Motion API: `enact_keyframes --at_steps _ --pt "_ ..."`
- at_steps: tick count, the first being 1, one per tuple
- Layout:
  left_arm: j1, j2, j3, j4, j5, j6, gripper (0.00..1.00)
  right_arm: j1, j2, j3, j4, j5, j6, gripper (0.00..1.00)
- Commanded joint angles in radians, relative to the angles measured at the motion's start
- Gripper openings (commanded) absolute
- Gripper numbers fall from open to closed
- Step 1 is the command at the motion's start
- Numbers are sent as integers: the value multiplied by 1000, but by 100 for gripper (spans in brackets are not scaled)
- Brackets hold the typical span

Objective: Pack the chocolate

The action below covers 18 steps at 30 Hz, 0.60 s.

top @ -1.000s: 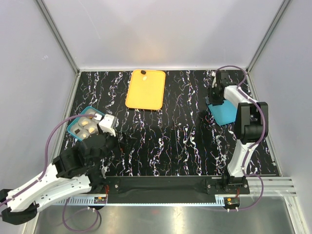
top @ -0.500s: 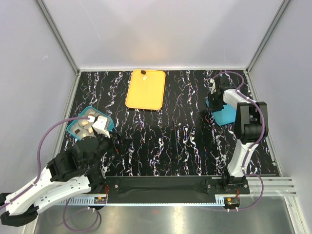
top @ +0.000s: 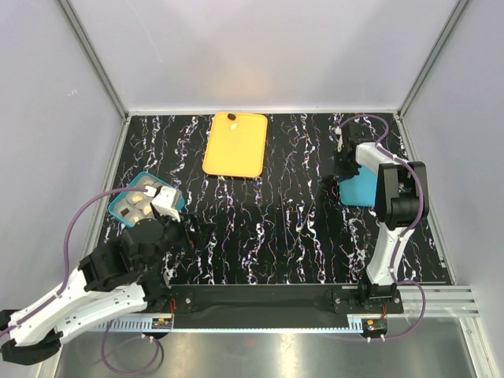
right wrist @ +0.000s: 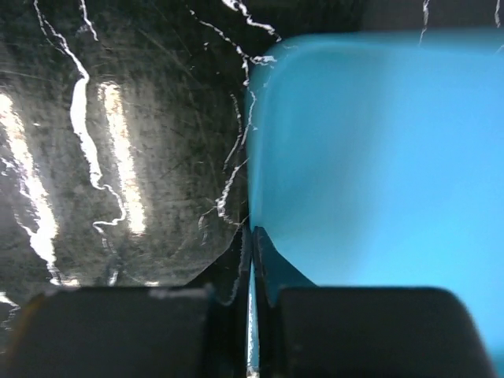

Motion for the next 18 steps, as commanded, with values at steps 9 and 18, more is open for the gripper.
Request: enact_keyframes --at_steps 9,18 --pt "2 98 182 -62 -4 -56 99 110 -151 301 -329 73 151 0" --pt "2 114 274 -42 51 -60 99 270 -421 355 -339 -153 286 0"
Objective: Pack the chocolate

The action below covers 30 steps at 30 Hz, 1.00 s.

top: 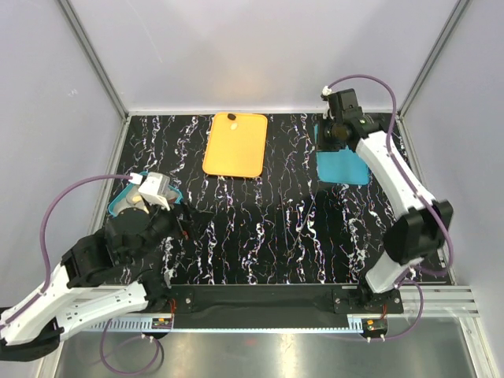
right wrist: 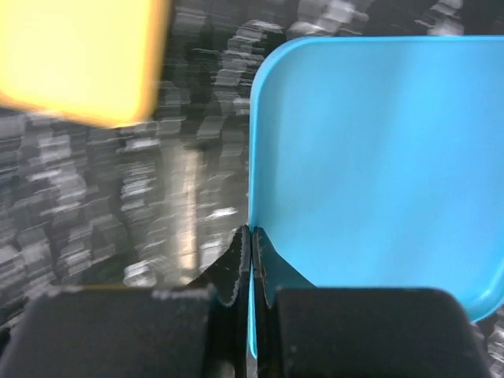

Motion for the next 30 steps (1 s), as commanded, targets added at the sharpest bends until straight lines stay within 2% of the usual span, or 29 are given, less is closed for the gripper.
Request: enact_keyframes --at_steps 1,5,6,8,10,12,14,15,17,21,22,25,29,30 --pt "2 15 54 81 44 -3 99 50 -169 29 39 -201 113 0" --pt "3 76 73 157 72 26 99 65 -373 -87 260 -509 297 0" --pt "6 98 96 179 99 51 99 65 -405 -141 347 -541 325 0" --pt "29 148 131 193 132 77 99 65 -485 -198 409 -599 379 0" --pt "75 210 160 253 248 117 99 67 -543 -227 485 -647 406 0" --pt "208 248 160 314 470 109 99 67 -574 -271 588 -741 474 0" --pt "322 276 139 432 652 73 99 68 -609 -317 663 -828 562 0" --pt "416 288 128 477 808 24 99 67 -622 -330 733 -850 590 0" --pt "492 319 88 604 906 -16 99 68 -657 -365 791 -885 647 0" --pt "528 381 30 865 1134 -142 99 67 -696 -399 919 -942 698 0" --pt "528 397 10 1005 1173 -177 99 65 -703 -405 935 -957 706 0" --pt "529 467 -21 1257 1261 -309 98 67 -722 -445 1036 -1006 762 0" --pt "529 553 -33 1396 1278 -359 98 68 -726 -494 1246 -1052 917 0" --pt "529 569 -53 1499 1276 -400 98 68 -725 -496 1274 -1055 940 0"
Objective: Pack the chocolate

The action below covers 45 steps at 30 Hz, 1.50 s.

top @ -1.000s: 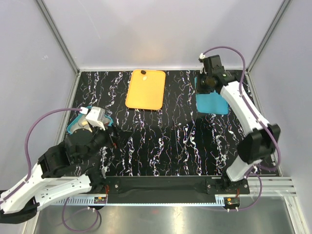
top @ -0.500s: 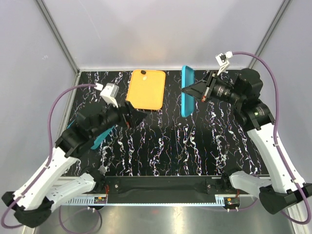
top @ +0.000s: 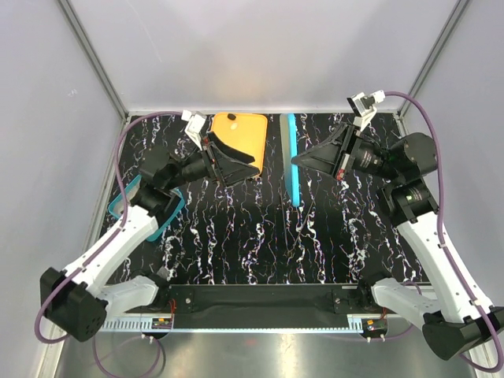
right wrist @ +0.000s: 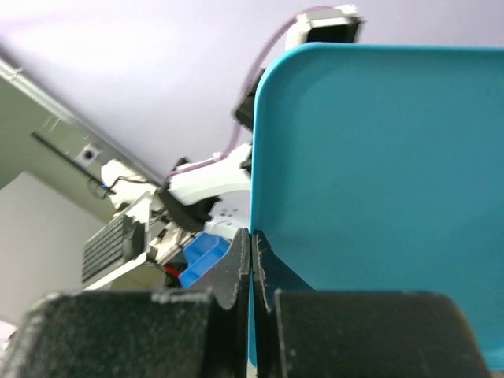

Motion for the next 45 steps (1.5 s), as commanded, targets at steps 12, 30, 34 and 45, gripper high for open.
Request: enact_keyframes --at_steps 12,30,34,45 --pt "1 231 59 598 153 -211 98 4 0 30 383 -86 279 0" --pt "-71 516 218 1036 140 -514 94 10 54 -14 606 -75 438 0" --pt "-63 576 221 1239 132 -672 78 9 35 -34 444 -83 304 0" --pt "9 549 129 1276 163 -747 29 9 -29 63 -344 233 -249 7"
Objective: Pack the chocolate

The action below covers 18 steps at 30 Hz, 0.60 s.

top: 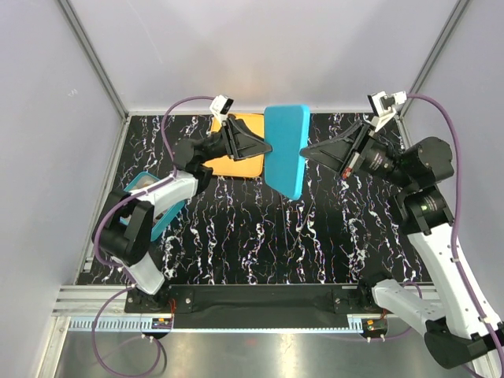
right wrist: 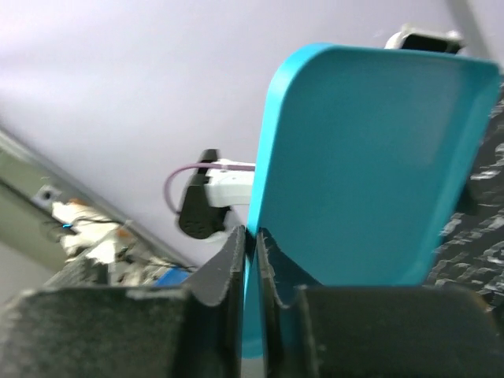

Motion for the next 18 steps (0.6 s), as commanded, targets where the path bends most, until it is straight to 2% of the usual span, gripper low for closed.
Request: enact_keyframes --at_steps 1,5,12,13,15,18 --pt "-6 -47 -7 284 2 -28 26 14 19 27 -310 138 -226 17" --pt "5 -61 -54 230 17 1 25 15 19 36 -400 198 -289 27" --pt "32 -81 -117 200 38 21 21 14 6 -2 -486 276 -329 22" --pt "41 -100 -137 136 51 66 21 14 16 -7 -567 346 -353 26" --pt "43 -120 -142 109 58 86 21 15 17 -22 -580 356 -361 26" --pt "44 -150 -159 -20 58 182 21 14 26 -68 -559 319 -355 27"
